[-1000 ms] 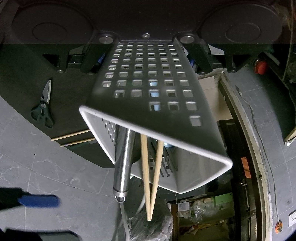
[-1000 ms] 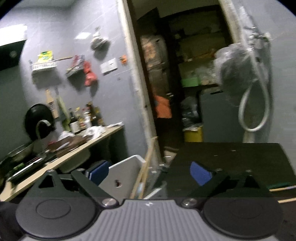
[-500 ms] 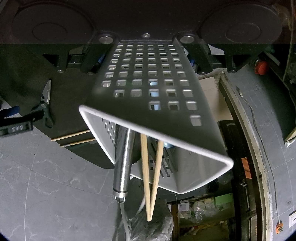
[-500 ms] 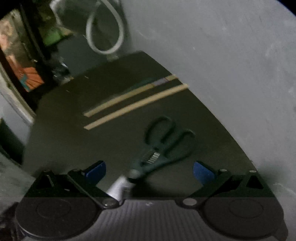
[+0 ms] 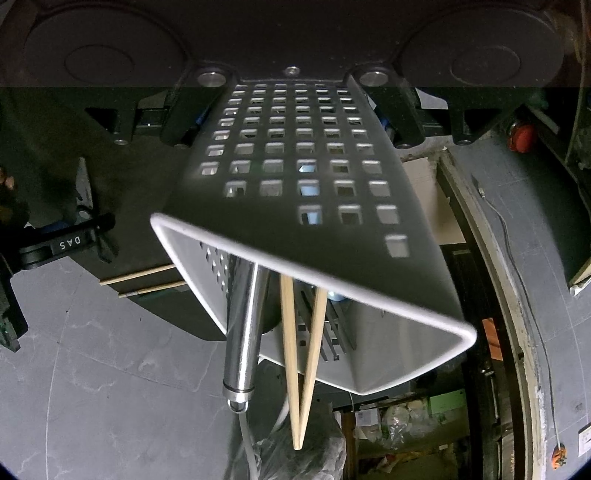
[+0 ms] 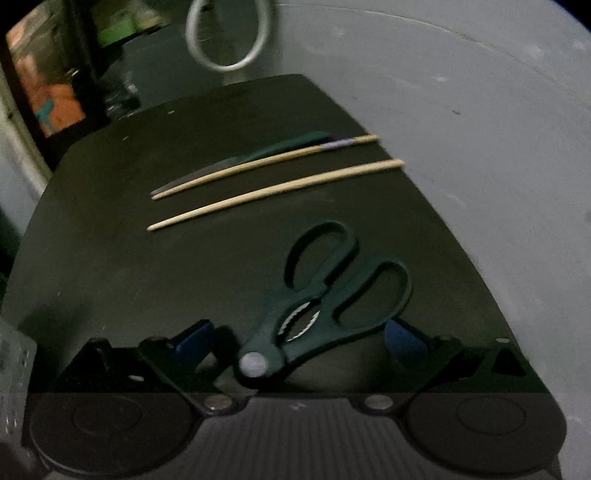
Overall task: Organize utensils
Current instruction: 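Move the right tool to the green-handled scissors and grasp them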
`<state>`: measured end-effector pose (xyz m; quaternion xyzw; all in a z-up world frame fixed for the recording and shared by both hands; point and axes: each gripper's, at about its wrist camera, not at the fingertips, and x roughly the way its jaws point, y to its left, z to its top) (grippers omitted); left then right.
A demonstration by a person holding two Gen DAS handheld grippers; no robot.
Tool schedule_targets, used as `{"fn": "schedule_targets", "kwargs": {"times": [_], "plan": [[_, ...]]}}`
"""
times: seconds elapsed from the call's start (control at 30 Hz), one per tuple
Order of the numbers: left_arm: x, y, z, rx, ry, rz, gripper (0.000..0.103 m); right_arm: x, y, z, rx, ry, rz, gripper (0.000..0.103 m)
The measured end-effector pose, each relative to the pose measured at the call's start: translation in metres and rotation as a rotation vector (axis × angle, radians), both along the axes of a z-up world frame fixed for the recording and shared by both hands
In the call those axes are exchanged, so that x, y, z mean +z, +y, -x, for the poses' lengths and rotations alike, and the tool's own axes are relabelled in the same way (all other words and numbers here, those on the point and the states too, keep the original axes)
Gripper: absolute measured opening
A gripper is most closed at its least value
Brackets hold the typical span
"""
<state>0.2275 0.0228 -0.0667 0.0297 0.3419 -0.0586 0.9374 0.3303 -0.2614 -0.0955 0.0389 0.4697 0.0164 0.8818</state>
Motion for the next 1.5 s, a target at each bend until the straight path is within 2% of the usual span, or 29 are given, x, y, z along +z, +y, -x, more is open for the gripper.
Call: {"fn": "schedule_targets", "kwargs": {"times": [0.1,0.27,0.43,0.63,0.77,0.9,0.93,0.97,1.13,1.27,1.4,1.5], "plan": [[0.000,0.000,-0.001,0.002,0.001,0.002,0.076,0.003,0.006,0.001,0.056,-0.014,0.012,0.087],[0.000,0.000,-0.001,-0.001,0.002,0.001,0.076,0.008,0.008,0.005,0.149,-0.034,0.016,0.064],[0.000,0.000,-0.002,0.000,0.001,0.001,0.076,0.012,0.006,0.006,0.262,-0.017,-0.005,0.063],[-0.002,-0.001,-0.001,0.001,-0.003,0.004,0.076,0.014,0.014,0.021,0.524,-0.022,0.047,0.044],[-0.004,0.000,0.000,-0.001,-0.003,0.004,0.076,0.017,0.019,0.036,0.685,-0.020,0.088,0.039],[-0.004,0.001,0.001,-0.001,-0.003,0.005,0.076,0.018,0.019,0.050,0.772,-0.032,0.151,0.039],[-0.004,0.001,0.001,-0.001,-0.003,0.005,0.076,0.019,0.019,0.052,0.772,-0.034,0.171,0.046],[-0.004,0.001,0.001,0.000,-0.004,0.005,0.076,0.020,0.017,0.053,0.762,-0.035,0.189,0.051],[-0.004,0.001,0.001,-0.001,-0.004,0.004,0.076,0.021,0.010,0.051,0.665,-0.051,0.253,0.056],[-0.004,0.001,0.000,-0.001,-0.004,0.003,0.076,0.033,0.017,0.052,0.633,-0.109,0.190,0.067],[-0.004,0.001,0.000,0.000,-0.004,0.004,0.076,0.039,0.041,0.054,0.674,-0.164,0.140,0.066],[-0.004,0.001,0.000,0.001,-0.004,0.003,0.076,0.037,0.060,0.051,0.729,-0.162,0.120,0.059]]}}
